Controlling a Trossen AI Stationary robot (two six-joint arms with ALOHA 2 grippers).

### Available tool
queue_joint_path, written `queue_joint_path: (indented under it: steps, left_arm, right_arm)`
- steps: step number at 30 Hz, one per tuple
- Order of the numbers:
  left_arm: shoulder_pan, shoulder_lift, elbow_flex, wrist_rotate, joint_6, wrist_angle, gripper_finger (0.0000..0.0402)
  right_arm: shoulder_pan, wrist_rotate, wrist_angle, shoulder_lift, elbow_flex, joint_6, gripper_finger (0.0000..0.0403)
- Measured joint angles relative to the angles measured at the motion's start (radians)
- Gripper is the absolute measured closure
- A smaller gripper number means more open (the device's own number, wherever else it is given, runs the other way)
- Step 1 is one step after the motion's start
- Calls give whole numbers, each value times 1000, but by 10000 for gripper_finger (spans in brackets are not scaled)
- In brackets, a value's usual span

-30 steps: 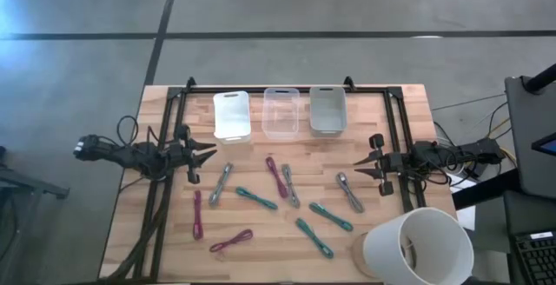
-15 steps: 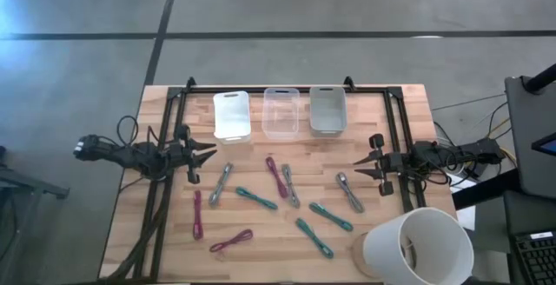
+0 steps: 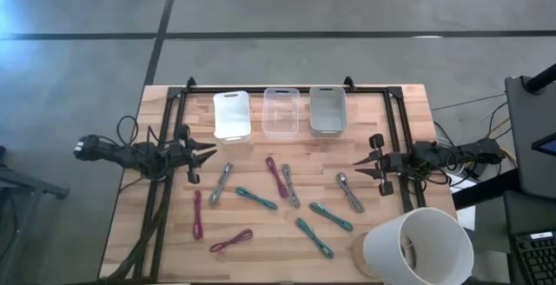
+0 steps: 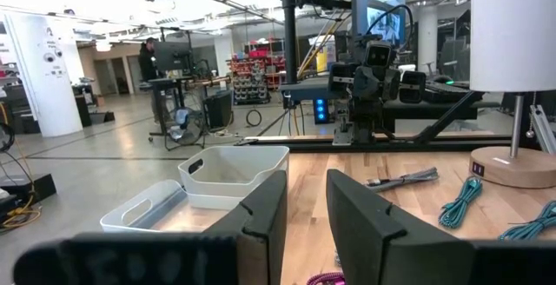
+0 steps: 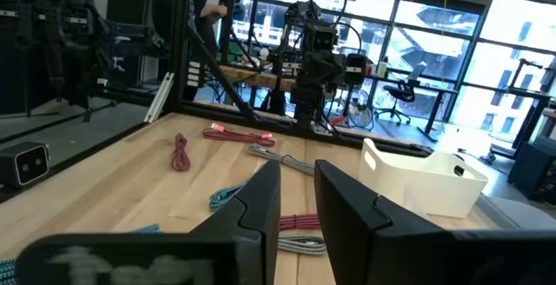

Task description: Pick & Place USB Port

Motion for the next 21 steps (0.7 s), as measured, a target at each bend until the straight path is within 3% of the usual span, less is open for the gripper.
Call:
queue_joint_path:
  steps: [12, 21]
  left_arm:
    - [0, 0, 0, 0, 0, -3, 312]
    - [0, 0, 0, 0, 0, -3, 312]
  right_arm:
    - [0, 0, 0, 0, 0, 0, 316]
    - [0, 0, 0, 0, 0, 0, 329]
